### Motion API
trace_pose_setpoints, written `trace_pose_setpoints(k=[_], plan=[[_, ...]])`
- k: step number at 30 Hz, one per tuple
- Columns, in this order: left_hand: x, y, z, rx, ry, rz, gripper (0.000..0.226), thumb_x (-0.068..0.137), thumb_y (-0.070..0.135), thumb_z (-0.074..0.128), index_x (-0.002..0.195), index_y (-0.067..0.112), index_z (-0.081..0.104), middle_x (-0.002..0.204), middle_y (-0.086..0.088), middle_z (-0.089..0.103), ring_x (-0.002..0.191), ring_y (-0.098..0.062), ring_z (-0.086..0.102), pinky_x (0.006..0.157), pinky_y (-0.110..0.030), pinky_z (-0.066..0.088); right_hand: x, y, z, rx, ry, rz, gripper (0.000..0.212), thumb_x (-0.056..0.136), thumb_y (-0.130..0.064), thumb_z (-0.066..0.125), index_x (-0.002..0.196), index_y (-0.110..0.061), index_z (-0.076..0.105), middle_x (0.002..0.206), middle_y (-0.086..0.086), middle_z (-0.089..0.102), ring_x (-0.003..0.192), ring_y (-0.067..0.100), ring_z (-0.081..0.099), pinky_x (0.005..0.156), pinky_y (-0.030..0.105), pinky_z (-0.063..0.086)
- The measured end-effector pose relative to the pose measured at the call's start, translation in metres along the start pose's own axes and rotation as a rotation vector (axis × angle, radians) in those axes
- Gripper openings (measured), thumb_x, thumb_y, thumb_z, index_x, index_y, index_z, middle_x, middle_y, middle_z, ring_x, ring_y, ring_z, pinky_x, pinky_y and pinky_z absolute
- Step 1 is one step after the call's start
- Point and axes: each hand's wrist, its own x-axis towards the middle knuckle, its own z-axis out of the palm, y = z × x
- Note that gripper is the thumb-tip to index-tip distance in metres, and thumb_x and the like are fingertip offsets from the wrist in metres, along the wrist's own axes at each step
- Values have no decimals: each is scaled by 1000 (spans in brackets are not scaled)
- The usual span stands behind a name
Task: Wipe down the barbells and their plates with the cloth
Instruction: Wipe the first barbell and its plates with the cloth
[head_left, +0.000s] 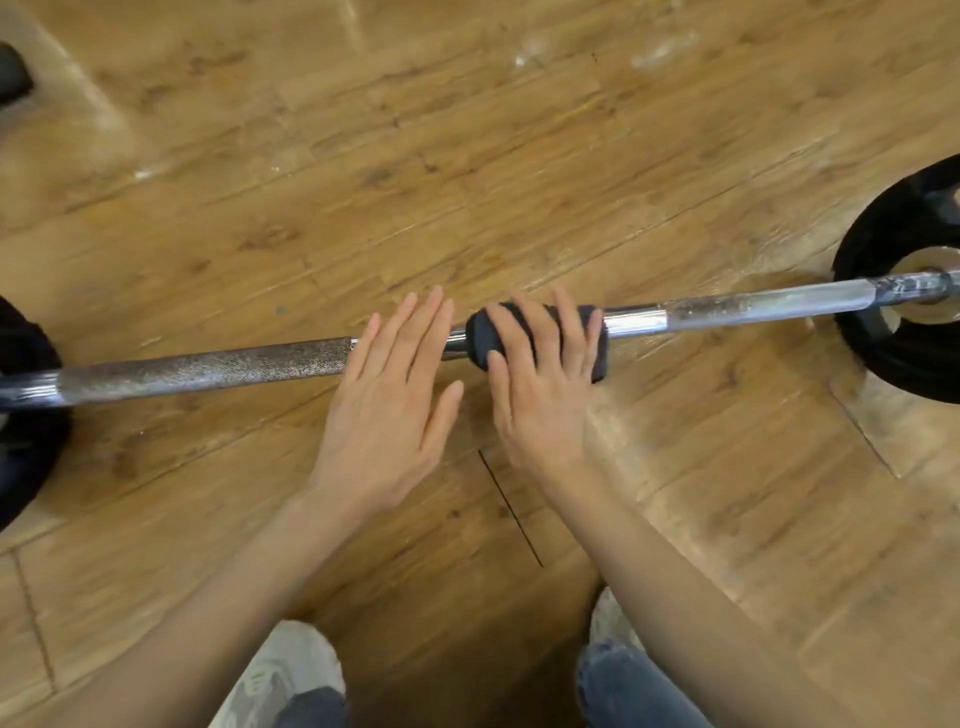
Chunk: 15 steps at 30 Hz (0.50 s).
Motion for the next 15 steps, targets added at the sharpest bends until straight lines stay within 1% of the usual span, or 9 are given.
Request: trace_pose_setpoints(k=[2,3,4,7,9,10,11,13,15], plan=[[0,0,0,29,-18,-5,62,105,38,32,159,8,24,167,-5,21,155,-19,13,126,-33,-1,-1,12,-2,-10,-29,-191,41,109,-29,31,143,-17,50,147,8,53,143,30,34,125,43,6],[0,0,0,40,-31,-6,62,105,38,32,159,8,23,167,-4,19,155,-18,12,126,-33,-1,0,27,-5,-33,-15,-228,40,109,-29,33,145,-19,47,148,7,52,143,28,34,125,41,8],[0,0,-1,51,-39,-9,63,105,39,31,159,9,21,167,-4,18,155,-18,10,126,-33,-2,0,44,-8,-66,14,-209,40,109,-29,34,145,-20,47,149,6,50,143,27,34,125,41,8],[1,3,-1,87,-39,-36,64,105,41,28,160,9,20,168,-5,17,156,-18,9,126,-34,-2,0,70,-19,-67,65,22,40,109,-31,33,140,-16,55,144,8,53,141,30,34,126,43,6],[1,7,-1,88,-37,-62,65,105,43,26,160,7,18,168,-5,15,156,-19,6,126,-34,-2,5,54,-21,-12,34,117,42,108,-31,33,129,-12,64,132,10,61,135,31,40,125,47,9],[0,8,-1,83,-39,-78,66,105,44,26,160,7,17,168,-5,13,156,-18,4,126,-33,-3,12,40,-21,4,6,105,40,107,-29,35,122,-11,67,123,10,64,128,31,44,124,49,15],[-2,10,-1,78,-47,-89,67,105,44,26,160,7,15,169,-6,11,156,-18,2,126,-33,-4,20,26,-21,11,-26,58,37,105,-28,38,114,-10,69,114,10,66,118,29,47,120,49,22],[-5,11,-4,79,-71,-86,68,105,44,27,160,6,13,169,-7,8,156,-18,0,126,-31,-5,31,7,-19,13,-85,-52,32,101,-27,43,100,-10,70,97,8,67,99,29,52,108,46,34],[-8,11,-7,119,-100,-71,69,105,45,27,160,5,11,169,-7,6,156,-18,-2,125,-31,-6,39,14,-22,5,-98,-95,35,101,-29,44,88,-11,72,85,8,68,86,30,56,92,42,39]])
